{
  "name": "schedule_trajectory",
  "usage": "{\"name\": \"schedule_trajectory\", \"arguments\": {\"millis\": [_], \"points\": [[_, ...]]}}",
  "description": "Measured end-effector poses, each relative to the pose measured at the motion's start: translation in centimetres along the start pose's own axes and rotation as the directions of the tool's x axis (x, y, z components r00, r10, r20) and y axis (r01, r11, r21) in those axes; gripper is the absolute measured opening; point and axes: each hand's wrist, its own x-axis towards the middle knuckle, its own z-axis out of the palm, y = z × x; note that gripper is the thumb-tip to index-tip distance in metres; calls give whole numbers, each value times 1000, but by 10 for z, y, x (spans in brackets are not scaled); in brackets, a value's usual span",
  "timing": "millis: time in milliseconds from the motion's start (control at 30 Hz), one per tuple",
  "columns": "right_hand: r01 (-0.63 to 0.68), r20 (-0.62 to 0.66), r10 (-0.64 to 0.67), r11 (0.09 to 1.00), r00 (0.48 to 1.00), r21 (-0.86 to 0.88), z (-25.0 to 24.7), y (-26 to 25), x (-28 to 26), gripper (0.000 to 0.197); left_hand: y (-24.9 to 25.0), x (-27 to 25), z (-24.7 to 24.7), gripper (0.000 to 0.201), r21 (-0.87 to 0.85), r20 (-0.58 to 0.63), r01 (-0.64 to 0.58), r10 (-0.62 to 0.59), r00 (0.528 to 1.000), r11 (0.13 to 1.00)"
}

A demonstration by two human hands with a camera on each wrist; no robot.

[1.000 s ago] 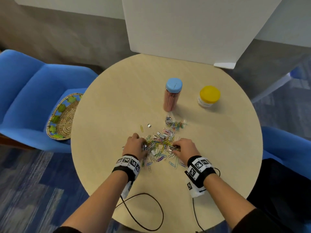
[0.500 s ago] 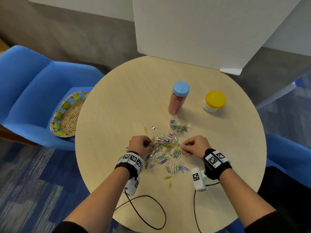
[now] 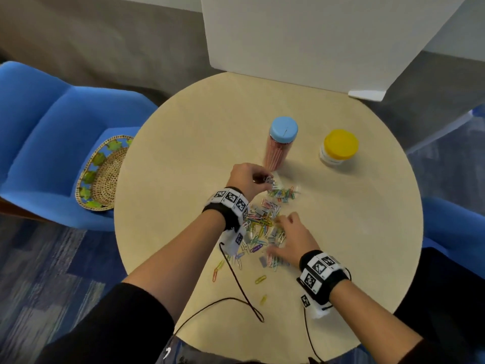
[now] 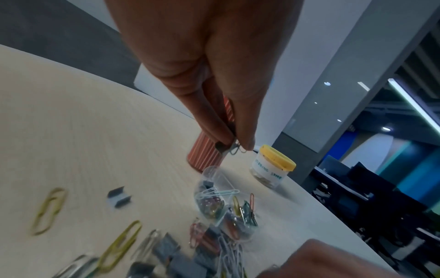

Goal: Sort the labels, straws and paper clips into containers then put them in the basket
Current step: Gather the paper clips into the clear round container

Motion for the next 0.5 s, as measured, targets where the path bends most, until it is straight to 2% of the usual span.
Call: {"name": "schedule_trajectory", "arguments": {"millis": [33, 67, 167, 233, 333, 400, 500], "points": [[19, 9, -18, 999, 1000, -44, 5, 1, -1, 75, 2, 7, 3, 23, 26, 9, -6, 5, 1000, 1000], [40, 14, -39, 994, 999, -98, 10, 0, -2, 74, 4, 13, 6, 23, 49, 13, -10, 10, 1000, 999], [93, -60, -103, 983, 993, -158, 17, 2, 1, 42, 10, 26, 15, 23, 83, -7, 1, -1, 1000, 997], [94, -108, -106, 989, 988, -114, 18, 6, 3, 27, 10, 32, 20, 25, 39, -57, 33, -31, 998, 999], [95, -148, -102, 994, 984, -55, 19, 13, 7, 22, 5, 36, 27, 22, -2, -110, 70, -70, 991, 998], [92, -148, -95, 995, 984, -28, 17, 16, 9, 20, 1, 37, 29, 22, 8, -105, 77, -76, 992, 997], [55, -161, -37, 993, 986, 105, 7, 21, 11, 15, -2, 33, 31, 25, -37, -45, 81, -83, 996, 996]]}}
